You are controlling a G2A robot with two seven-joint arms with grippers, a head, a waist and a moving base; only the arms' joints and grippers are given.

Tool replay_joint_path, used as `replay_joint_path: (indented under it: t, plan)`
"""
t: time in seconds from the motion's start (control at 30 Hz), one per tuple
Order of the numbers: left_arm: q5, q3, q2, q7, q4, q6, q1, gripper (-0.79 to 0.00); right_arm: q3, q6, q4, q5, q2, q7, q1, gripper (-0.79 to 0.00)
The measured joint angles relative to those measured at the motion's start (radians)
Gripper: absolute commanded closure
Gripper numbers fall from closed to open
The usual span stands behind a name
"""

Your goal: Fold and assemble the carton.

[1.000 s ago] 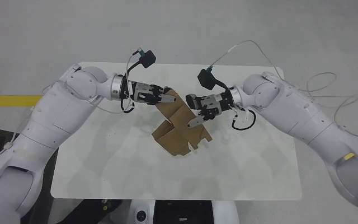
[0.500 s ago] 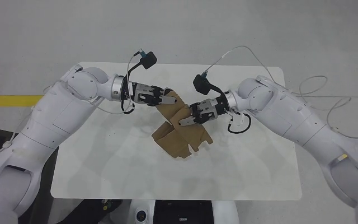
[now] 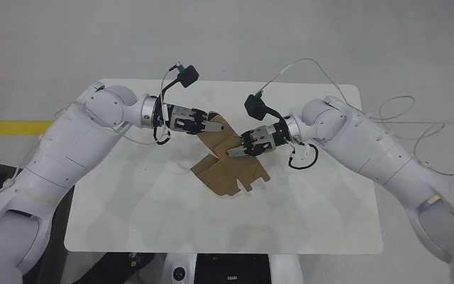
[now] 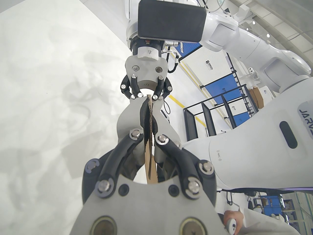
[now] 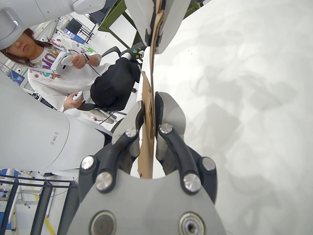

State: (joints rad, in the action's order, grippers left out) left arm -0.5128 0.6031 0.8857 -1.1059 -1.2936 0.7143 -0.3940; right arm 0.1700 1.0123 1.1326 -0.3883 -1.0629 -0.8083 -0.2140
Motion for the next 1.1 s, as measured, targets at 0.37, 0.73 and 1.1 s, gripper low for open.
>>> replay_joint_path:
  t: [0.37,0.73,1.1]
  plan:
    - [-0.185,0.079,-0.023,0.079,0.054,0.079,-0.040,-0.785,0.000,0.000,-0.016,-0.126,0.008,0.000,0.016,0.000]
    - [-0.170,0.100,-0.035,0.085,0.033,0.085,-0.060,-0.785,0.008,0.000,-0.032,-0.167,0.019,0.000,0.018,0.000]
    - [-0.171,0.100,-0.035,0.084,0.033,0.084,-0.060,-0.785,0.009,0.000,-0.036,-0.169,0.020,0.000,0.017,0.000]
